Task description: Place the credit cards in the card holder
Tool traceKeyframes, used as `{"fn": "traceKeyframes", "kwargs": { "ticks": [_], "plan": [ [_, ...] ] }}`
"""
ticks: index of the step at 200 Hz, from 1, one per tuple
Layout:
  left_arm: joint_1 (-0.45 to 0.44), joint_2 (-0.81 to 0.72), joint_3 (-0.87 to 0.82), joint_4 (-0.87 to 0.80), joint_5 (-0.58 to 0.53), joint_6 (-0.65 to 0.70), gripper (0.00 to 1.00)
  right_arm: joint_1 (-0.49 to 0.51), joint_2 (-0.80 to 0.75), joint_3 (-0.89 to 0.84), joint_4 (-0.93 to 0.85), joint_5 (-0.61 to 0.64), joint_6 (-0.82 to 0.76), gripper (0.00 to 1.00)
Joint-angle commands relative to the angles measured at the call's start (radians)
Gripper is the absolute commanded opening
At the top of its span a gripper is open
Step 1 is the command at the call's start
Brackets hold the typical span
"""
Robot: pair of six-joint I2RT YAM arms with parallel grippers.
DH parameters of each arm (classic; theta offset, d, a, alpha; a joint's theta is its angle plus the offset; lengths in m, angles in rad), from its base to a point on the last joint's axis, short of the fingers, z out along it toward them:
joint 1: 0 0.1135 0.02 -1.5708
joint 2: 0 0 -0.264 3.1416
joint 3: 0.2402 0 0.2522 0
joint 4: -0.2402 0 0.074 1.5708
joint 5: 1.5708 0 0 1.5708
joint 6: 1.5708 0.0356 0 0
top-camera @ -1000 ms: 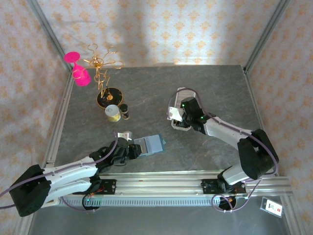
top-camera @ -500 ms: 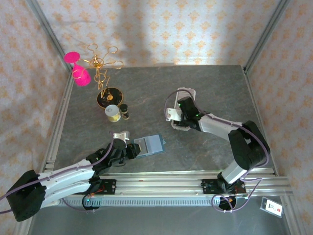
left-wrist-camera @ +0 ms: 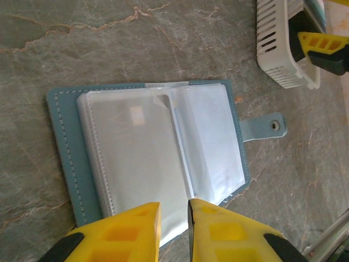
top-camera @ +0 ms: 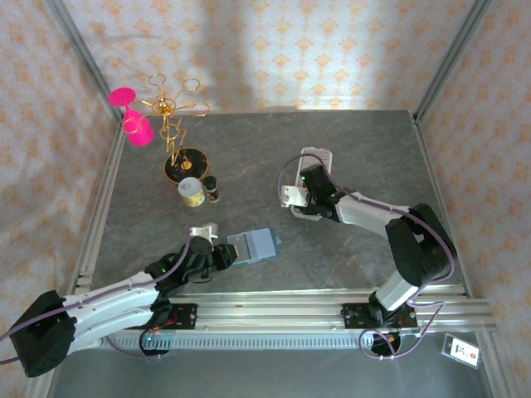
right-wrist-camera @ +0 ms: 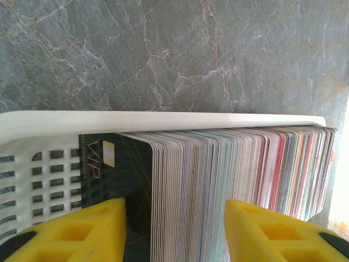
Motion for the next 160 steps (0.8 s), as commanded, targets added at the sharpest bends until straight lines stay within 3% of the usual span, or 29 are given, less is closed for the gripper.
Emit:
{"fn": "traceKeyframes", "kwargs": {
  "ticks": [1, 71, 160],
  "plan": [
    [-0.007, -0.010, -0.014, -0.007, -0.020, -0.005, 0.21, -0.008, -0.041, 0.011, 0.008, 0.067, -0.005, 0.46],
    [-0.007, -0.003, -0.024, 0.005, -0.016, -0.012, 0.20, -0.008, -0.064, 0.012, -0.006, 0.061, -0.003, 0.36],
    [-0.006, -0.013, -0.017, -0.001, -0.018, -0.005, 0.20, -0.008, -0.115, 0.010, -0.017, 0.030, 0.018, 0.31]
  ]
}}
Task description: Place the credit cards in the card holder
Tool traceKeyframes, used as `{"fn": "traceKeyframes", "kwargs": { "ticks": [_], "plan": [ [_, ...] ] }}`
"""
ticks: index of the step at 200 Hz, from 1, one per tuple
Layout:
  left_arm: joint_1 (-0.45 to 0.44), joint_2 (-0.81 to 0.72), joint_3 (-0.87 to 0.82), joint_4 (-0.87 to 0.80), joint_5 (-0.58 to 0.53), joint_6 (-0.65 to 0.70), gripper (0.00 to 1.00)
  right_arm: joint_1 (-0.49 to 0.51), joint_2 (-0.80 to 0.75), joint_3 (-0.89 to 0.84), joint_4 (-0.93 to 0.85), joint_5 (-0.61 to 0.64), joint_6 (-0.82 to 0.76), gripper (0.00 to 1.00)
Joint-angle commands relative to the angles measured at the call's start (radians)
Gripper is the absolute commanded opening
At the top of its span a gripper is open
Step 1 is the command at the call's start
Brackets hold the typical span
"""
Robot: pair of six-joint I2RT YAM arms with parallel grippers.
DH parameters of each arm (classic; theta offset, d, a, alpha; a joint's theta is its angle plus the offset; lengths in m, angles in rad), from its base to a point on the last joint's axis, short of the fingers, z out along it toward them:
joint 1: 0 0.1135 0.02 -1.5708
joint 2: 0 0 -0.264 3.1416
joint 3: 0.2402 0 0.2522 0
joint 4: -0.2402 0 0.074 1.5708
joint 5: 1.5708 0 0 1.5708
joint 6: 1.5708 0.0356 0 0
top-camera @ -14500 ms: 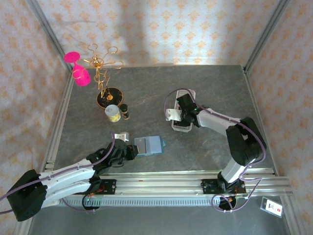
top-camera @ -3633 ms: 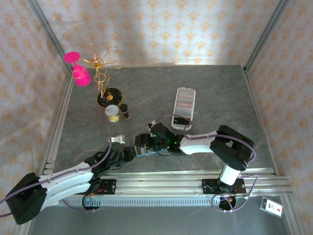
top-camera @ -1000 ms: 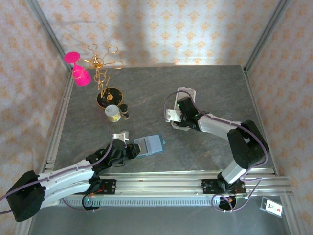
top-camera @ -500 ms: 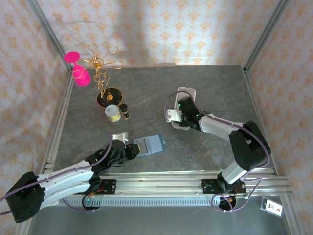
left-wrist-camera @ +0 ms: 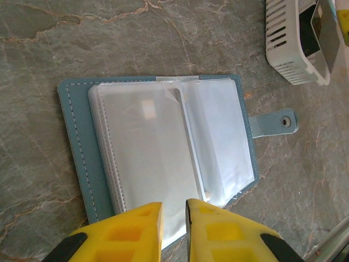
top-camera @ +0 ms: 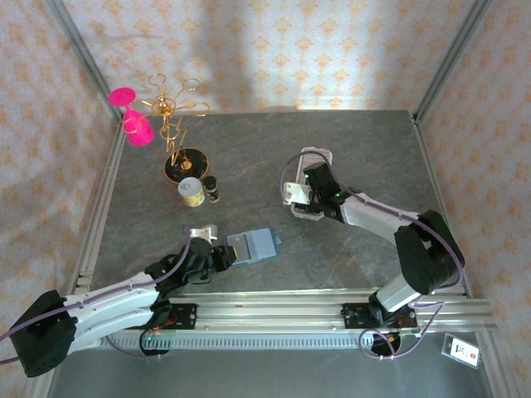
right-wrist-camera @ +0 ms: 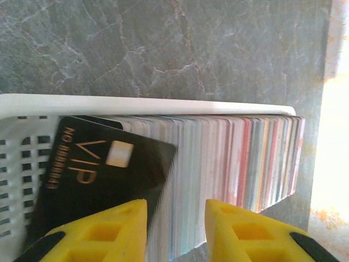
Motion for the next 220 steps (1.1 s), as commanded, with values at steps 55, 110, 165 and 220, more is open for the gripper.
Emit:
{"fn": "traceKeyframes", "kwargs": {
  "ticks": [55, 110, 165, 220],
  "plan": [
    [-0.006, -0.036, 0.006, -0.044, -0.028, 0.005, 0.22, -0.005, -0.062, -0.006, 0.021, -0.003, 0.035, 0.47],
    [-0.007, -0.047, 0.011, -0.067, -0.040, 0.008, 0.22, -0.009, -0.075, 0.106, -0.162, -0.157, 0.309, 0.56],
    [-0.007, -0.050, 0.008, -0.061, -0.037, 0.012, 0.22, -0.016, -0.086, 0.130, -0.338, -0.292, 0.536, 0.86],
    [-0.006, -0.064, 0.003, -0.068, -0.029, 0.012, 0.22, -0.054, 0.017, 0.267, -0.462, -0.252, 0.758, 0.84]
  ]
}}
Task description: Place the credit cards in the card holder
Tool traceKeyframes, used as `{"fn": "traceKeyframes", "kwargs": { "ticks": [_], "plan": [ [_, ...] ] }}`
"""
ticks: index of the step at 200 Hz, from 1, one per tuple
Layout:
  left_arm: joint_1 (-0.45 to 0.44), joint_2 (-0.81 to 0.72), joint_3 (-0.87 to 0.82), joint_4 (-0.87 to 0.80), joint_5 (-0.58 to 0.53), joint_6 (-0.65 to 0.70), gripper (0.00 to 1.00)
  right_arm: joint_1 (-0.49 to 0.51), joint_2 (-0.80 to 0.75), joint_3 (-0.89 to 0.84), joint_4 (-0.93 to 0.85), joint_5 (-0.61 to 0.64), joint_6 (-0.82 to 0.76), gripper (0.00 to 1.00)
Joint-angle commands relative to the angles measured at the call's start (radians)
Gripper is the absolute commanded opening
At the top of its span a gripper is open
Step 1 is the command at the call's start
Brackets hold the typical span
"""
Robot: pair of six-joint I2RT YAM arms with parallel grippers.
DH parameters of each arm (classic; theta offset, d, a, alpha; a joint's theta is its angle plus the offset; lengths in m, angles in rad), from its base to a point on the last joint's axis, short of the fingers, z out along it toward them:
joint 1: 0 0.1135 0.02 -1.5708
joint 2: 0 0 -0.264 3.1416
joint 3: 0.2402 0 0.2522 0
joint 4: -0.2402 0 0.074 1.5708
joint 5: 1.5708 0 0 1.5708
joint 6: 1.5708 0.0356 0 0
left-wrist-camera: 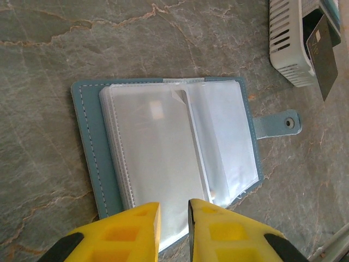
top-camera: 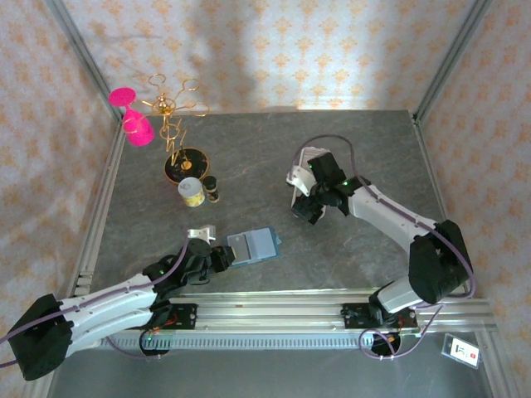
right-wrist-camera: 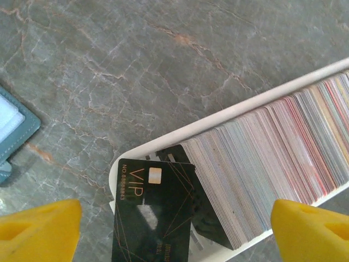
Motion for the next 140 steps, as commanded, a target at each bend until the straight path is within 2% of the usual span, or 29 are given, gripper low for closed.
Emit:
{"fn": "traceKeyframes", "kwargs": {
  "ticks": [1, 45, 69, 140],
  "plan": [
    [-0.005, -0.021, 0.003, -0.020, -0.010, 0.009, 0.22, -0.031, 0.074, 0.104, -0.111, 0.003, 0.136, 0.83],
    [-0.005, -0.035, 0.050, -0.077, -0.001, 0.039, 0.22, -0.036, 0.193, 0.185, -0.221, -0.023, 0.166, 0.85],
    [-0.004, -0.035, 0.063, -0.092, -0.003, 0.049, 0.22, -0.036, 0.185, 0.145, -0.188, 0.020, 0.163, 0.91],
    [-0.005, -0.036, 0.069, -0.092, -0.002, 0.052, 0.23, -0.027, 0.167, 0.094, -0.192, -0.001, 0.131, 0.96]
  ]
}}
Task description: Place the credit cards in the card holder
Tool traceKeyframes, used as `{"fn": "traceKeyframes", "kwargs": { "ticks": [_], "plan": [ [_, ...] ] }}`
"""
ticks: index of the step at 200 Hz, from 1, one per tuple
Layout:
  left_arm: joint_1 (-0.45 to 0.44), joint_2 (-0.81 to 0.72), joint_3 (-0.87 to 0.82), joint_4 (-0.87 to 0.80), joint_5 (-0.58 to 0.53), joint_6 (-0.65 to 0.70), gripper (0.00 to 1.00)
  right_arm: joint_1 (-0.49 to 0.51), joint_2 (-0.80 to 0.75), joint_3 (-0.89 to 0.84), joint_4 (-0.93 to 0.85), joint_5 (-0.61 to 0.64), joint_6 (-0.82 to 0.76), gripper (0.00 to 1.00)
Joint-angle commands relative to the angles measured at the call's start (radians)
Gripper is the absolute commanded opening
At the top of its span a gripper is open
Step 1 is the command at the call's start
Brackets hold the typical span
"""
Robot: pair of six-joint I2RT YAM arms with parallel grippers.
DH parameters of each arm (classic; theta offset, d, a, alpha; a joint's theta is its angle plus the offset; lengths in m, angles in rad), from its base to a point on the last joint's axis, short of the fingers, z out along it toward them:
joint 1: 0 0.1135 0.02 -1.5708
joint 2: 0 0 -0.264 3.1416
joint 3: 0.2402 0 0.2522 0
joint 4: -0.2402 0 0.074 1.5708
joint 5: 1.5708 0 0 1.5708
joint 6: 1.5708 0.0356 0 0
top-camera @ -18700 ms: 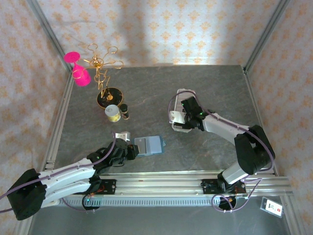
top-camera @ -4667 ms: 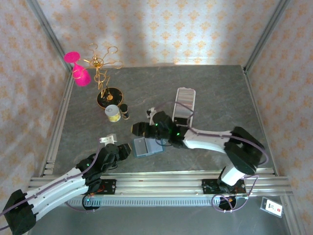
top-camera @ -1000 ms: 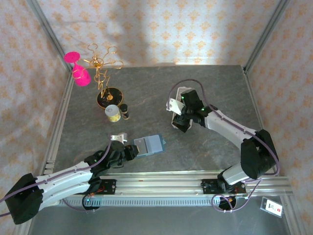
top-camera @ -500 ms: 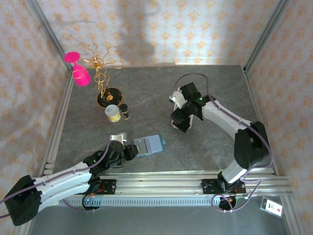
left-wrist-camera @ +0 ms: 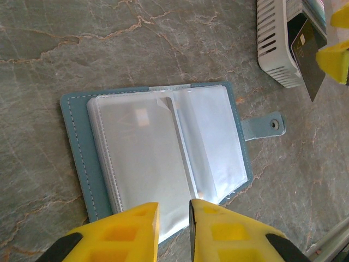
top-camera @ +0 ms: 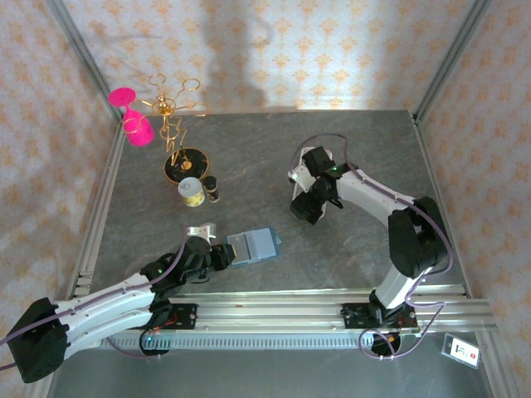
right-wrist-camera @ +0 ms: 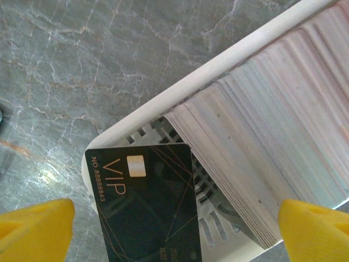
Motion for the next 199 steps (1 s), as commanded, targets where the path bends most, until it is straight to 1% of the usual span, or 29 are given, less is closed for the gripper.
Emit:
{"fn": "traceKeyframes", "kwargs": {
  "ticks": [1, 24, 89, 132, 199],
  "plan": [
    [-0.005, -0.010, 0.033, -0.036, -0.003, 0.025, 0.23, 0.008, -0.024, -0.023, -0.028, 0.004, -0.012, 0.96],
    [-0.005, -0.012, 0.037, -0.038, -0.001, 0.028, 0.23, 0.023, -0.007, -0.019, -0.041, 0.004, -0.012, 0.94],
    [-0.004, -0.010, 0.010, 0.002, 0.019, 0.005, 0.23, 0.055, 0.017, -0.041, -0.030, 0.022, -0.032, 0.93],
    [-0.005, -0.004, 0.012, 0.005, 0.019, 0.008, 0.23, 0.059, 0.054, -0.039, -0.030, 0.102, -0.030, 0.92],
    [-0.005, -0.001, 0.007, 0.010, 0.017, 0.000, 0.23, 0.076, 0.059, -0.054, -0.015, 0.152, -0.038, 0.86]
  ]
}}
